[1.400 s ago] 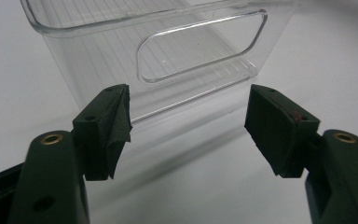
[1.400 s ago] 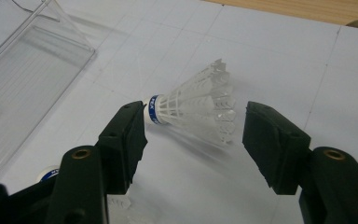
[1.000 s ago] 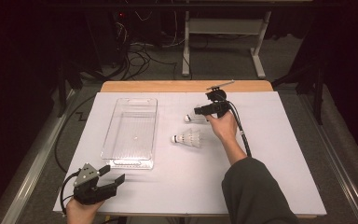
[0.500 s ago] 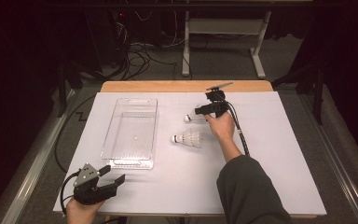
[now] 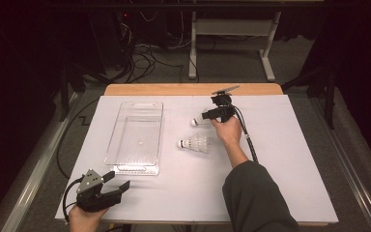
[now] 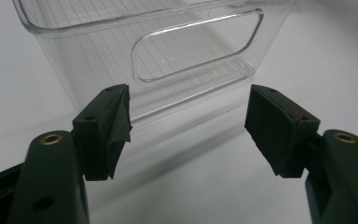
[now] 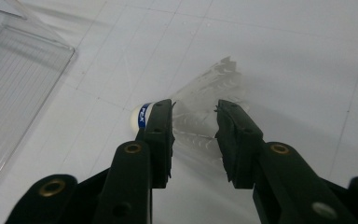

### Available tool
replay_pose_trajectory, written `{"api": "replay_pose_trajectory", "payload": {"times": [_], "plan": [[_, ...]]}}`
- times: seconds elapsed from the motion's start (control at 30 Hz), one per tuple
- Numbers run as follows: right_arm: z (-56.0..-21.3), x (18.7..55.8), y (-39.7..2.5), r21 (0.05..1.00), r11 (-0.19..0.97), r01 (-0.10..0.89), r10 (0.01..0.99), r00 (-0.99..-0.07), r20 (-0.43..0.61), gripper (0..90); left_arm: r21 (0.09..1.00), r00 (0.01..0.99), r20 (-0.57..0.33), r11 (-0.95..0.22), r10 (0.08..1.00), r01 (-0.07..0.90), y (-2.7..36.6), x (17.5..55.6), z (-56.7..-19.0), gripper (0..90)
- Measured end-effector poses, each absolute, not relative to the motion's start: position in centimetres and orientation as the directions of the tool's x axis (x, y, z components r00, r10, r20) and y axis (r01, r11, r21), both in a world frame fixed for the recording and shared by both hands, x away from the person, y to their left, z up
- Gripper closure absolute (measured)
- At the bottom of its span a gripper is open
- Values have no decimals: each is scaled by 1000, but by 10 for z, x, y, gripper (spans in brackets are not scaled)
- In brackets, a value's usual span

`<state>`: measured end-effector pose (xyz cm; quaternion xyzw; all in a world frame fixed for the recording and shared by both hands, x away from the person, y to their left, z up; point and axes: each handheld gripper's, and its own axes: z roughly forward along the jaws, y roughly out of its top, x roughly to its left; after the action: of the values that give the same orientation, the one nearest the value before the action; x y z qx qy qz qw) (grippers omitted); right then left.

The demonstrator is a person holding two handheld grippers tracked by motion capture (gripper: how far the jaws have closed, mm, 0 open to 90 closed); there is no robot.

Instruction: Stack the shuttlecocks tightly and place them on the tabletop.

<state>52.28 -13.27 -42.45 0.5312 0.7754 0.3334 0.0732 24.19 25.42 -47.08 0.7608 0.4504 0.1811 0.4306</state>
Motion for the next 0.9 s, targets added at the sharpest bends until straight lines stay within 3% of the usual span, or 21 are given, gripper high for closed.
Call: {"api": "replay_pose_trajectory", "payload": {"times": [0.6,0.9], "plan": [[-423,520,-133,572,249,782,858,-452,244,883,817,527,-111,-224,843,531,254,242,-471,320],[-422,519,-132,564,259,784,853,-459,247,900,817,527,-112,-224,843,532,254,242,-471,319]]}}
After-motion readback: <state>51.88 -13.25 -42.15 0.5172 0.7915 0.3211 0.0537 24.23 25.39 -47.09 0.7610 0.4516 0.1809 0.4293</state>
